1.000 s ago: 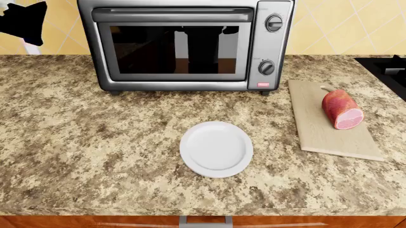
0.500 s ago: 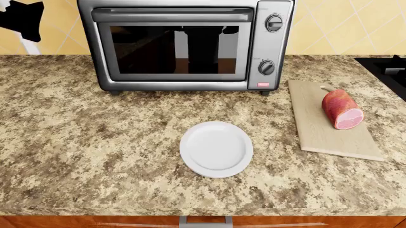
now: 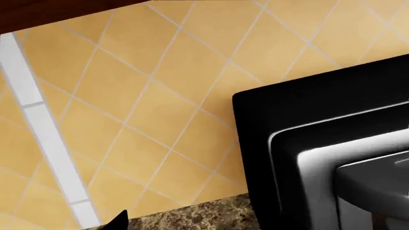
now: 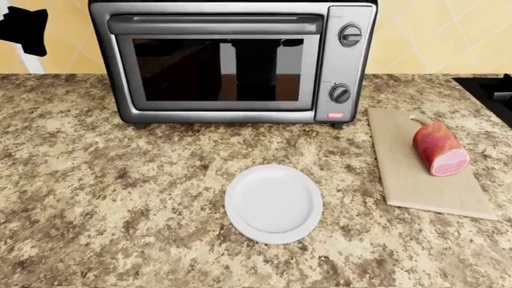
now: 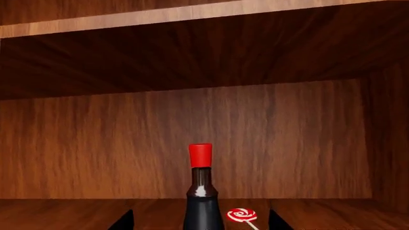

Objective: Pick the pork loin from the plate and place it on the cutting board. Then pick the condiment bottle from the cabinet and place it next to the cutting board.

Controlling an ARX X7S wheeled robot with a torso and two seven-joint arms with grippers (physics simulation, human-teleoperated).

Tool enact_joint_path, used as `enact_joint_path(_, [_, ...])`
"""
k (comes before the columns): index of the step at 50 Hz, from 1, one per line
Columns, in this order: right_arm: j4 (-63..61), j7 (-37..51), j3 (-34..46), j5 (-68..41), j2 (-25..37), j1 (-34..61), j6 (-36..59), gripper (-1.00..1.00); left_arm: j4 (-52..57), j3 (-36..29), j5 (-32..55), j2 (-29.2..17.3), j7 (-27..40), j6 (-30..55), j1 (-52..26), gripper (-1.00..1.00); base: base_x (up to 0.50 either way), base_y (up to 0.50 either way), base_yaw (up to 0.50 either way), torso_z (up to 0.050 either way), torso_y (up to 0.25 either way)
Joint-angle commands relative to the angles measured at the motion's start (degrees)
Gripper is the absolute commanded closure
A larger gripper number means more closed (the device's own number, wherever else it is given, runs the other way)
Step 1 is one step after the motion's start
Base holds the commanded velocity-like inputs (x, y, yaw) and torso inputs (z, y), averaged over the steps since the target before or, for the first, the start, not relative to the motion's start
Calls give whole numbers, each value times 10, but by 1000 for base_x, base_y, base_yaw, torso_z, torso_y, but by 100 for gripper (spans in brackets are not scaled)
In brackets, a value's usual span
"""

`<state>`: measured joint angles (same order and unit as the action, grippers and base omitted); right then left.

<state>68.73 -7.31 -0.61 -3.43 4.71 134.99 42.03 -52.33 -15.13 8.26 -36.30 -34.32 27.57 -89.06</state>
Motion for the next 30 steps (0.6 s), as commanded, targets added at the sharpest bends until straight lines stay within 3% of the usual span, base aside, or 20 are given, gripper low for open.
enact_joint_path(1, [9, -12, 2, 14, -5, 0, 6, -100, -22, 2, -1, 1, 4, -9, -8, -100, 129, 0, 0, 0, 0])
enact_joint_path(30, [-12, -34, 8, 44, -17, 0, 22, -100, -63, 7, 0, 6, 9, -26, -28, -100, 126, 0, 0, 0, 0])
